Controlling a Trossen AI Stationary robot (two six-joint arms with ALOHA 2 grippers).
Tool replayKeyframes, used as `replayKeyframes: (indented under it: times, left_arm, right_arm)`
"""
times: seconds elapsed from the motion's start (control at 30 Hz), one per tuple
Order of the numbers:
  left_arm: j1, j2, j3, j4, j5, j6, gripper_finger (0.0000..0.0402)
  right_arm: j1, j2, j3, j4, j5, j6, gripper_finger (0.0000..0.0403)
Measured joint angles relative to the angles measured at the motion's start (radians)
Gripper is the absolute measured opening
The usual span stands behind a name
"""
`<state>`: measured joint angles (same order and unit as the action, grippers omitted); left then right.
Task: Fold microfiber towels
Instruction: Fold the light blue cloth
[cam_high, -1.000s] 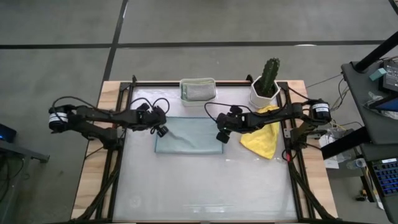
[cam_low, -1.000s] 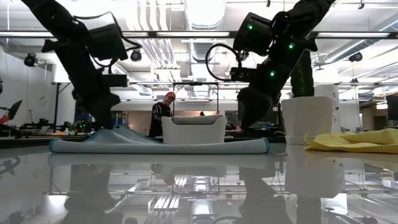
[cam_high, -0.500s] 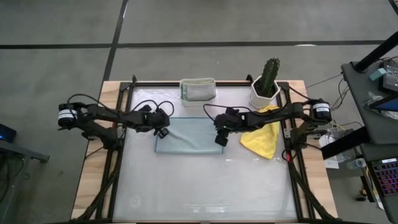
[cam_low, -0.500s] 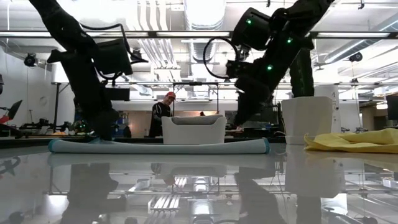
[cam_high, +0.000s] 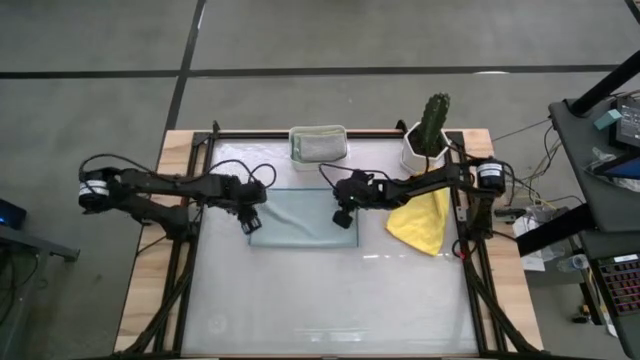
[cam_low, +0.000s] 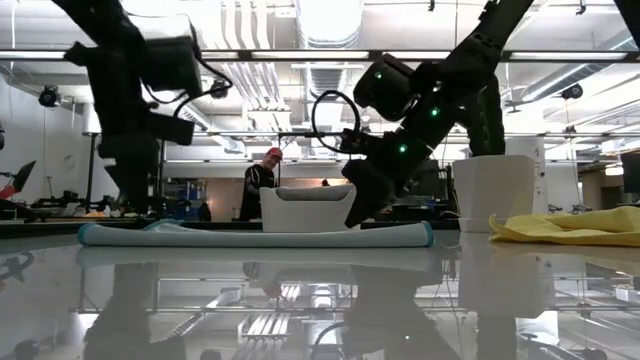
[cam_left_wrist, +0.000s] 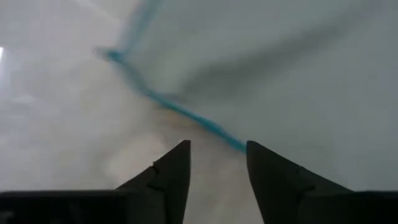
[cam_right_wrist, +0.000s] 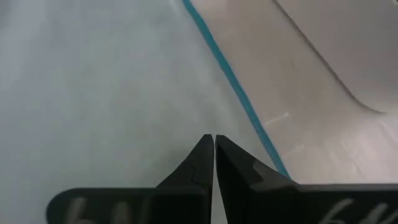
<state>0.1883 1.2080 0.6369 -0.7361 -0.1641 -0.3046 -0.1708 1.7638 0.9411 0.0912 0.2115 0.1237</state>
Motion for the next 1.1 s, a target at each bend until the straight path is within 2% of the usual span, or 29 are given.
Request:
replayKeyframes:
  times: [0.1,0.2,0.33,0.57,0.97,1.1]
  left_arm:
    - [-0.047,-0.013,-0.027,0.018,0.115,-0.001,0.0114]
    - [-0.105,-0.011,-0.070,0.105,0.158,-0.026,0.0090]
    - [-0.161,0.024,-0.103,0.153,0.162,-0.083,0.0066]
    - [-0.192,0.058,-0.102,0.160,0.151,-0.161,0.0042]
    - [-0.192,0.006,-0.049,0.147,0.168,-0.165,0.0040]
    - [-0.229,-0.008,-0.043,0.150,0.167,-0.247,0.0040]
  right_arm:
    - [-0.013,0.019,0.001,-0.003,0.000,0.007,0.0009]
    - [-0.018,0.023,0.000,-0.002,0.000,0.009,0.0009]
    - [-0.020,0.026,0.000,-0.002,0.001,0.008,0.0009]
    - [-0.025,0.025,0.000,-0.005,0.006,0.006,0.0009]
    - [-0.024,-0.043,0.001,-0.044,0.009,-0.039,0.0009]
    - [-0.024,-0.073,0.003,-0.062,-0.011,-0.057,0.0009]
